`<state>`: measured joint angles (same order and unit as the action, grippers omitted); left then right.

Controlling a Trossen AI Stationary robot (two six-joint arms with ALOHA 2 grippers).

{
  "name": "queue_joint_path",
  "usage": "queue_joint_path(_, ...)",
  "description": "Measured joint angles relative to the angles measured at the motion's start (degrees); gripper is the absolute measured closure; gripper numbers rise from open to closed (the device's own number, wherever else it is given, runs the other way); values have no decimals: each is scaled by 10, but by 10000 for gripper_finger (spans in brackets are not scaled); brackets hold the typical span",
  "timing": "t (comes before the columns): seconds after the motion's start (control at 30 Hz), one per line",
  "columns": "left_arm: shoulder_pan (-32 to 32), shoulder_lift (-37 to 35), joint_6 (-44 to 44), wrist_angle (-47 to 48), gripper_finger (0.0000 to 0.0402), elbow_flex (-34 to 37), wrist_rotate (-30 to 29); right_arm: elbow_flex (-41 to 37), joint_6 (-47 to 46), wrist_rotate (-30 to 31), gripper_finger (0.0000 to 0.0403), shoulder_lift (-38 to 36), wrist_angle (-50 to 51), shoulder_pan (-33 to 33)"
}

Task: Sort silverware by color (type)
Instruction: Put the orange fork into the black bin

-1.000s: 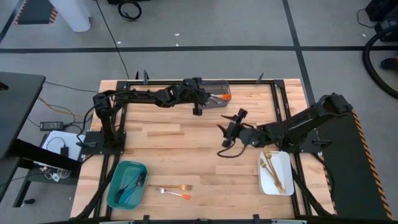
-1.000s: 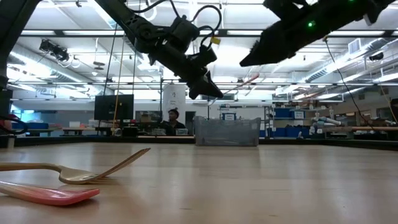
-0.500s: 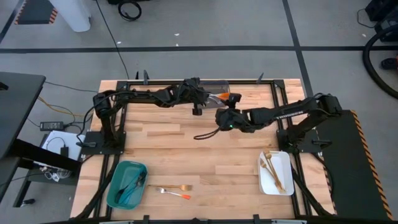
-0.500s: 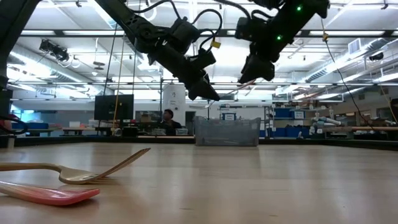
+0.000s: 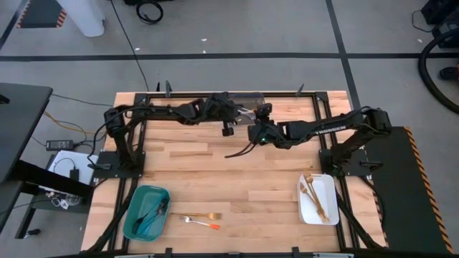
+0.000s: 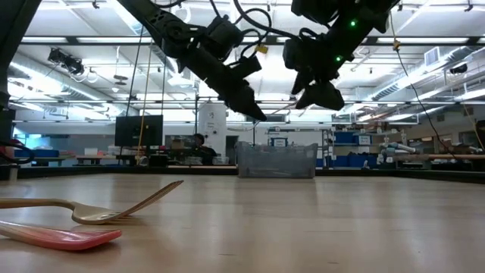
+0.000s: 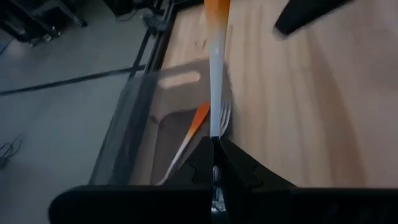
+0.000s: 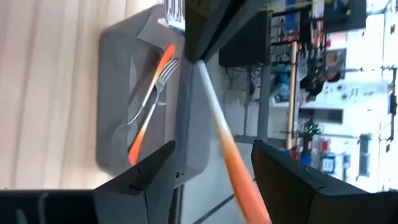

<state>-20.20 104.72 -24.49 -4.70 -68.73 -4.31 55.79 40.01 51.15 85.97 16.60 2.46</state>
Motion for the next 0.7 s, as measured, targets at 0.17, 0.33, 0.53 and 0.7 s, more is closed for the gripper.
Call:
queue_joint_path(0.17,12,-3,22,-7,385,0,18,0,54,-22,194,0,-16,0)
queue_joint_path(0.33,25,-4,35,-30,385,0,19,0,74,-23,211,0,-19,1)
queue_joint_path(0.53,37,-4,47,-62,385,0,31,0,77,-18,237,0,-20,1)
queue_joint_path(0.7,38,-4,55,-75,385,0,31,0,79,-17,261,0,-42,-3)
